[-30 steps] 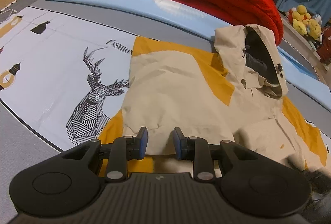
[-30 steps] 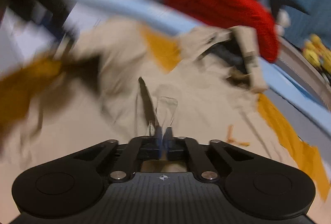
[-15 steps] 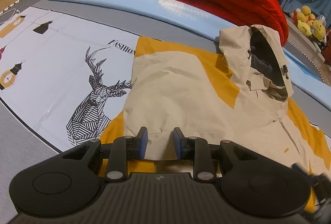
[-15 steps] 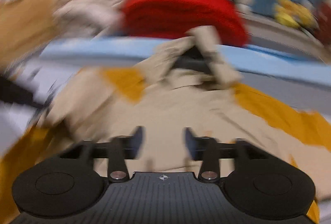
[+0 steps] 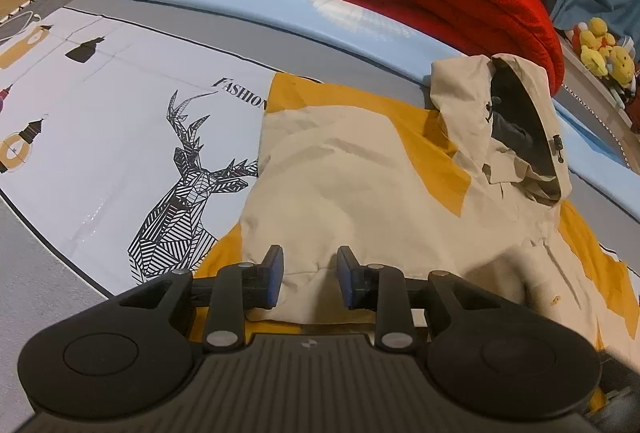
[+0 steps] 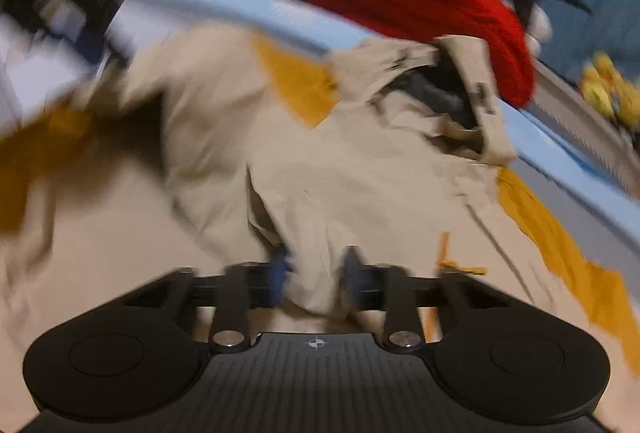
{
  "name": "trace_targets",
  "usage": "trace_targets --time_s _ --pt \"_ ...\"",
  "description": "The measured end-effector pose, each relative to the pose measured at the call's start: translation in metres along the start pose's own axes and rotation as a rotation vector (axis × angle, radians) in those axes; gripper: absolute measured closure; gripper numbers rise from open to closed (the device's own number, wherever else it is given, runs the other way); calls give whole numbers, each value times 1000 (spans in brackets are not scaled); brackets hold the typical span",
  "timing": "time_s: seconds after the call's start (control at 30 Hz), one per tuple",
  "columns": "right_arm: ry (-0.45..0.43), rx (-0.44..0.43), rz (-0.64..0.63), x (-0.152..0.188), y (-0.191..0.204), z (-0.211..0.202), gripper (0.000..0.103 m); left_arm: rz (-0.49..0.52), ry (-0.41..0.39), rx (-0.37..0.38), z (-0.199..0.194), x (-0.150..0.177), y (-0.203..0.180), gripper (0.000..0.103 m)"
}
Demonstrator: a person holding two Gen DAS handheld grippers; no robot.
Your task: Fold large clothes
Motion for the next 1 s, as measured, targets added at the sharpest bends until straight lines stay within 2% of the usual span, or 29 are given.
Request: trace_targets --time_s 0.1,0.17,0.27,0.33,0.4,0.43,0.47,0.53,0.63,0.73,0.8,0.87,0.9,0.93,0.97,1.0 --pt "-83 48 214 -17 -39 -21 95 7 1 3 -1 1 -1 71" --pt "-144 111 374 -21 -72 -36 96 10 0 4 -1 1 -2 71" --pt "-210 283 605 -12 -123 -53 97 15 0 3 0 2 -2 71" --pt "-214 387 743 2 -154 -57 97 17 2 2 0 2 -3 71" --pt "-174 514 872 20 -182 -59 88 17 4 2 2 3 -4 71" --pt "-144 543 928 28 -192 -58 74 18 5 2 2 3 -4 71" --pt "-121 539 972 36 -199 -57 69 19 6 2 3 3 -4 71" --pt "-96 505 1040 45 -204 -53 69 19 7 1 4 3 -4 71" --pt "-29 407 1136 55 -203 -38 52 21 9 0 5 5 -5 71" --pt "80 294 1259 72 -201 -14 50 20 14 0 7 5 -5 71" --pt "143 251 1334 85 -196 -4 50 20 16 0 8 5 -5 71" --pt "103 254 1344 89 -195 -4 55 21 18 1 9 5 -5 71" --pt "98 258 1330 86 -199 -3 61 23 18 1 9 5 -5 71" --pt "80 264 1319 83 -201 -4 80 25 19 2 9 5 -6 71" --pt "50 265 1314 81 -205 -6 90 26 20 3 10 6 -6 71" --pt "25 261 1312 83 -210 -10 92 30 22 3 10 7 -7 71"
Point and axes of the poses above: each gripper's, at about its wrist camera, not at the fingertips, and z roughly the way its jaws point, y to its left, x to its underside, the point moved 1 cm from there along z, roughly the way its jaws point, and after that the axes turned 6 degrees about -y, right-handed, at the moved point
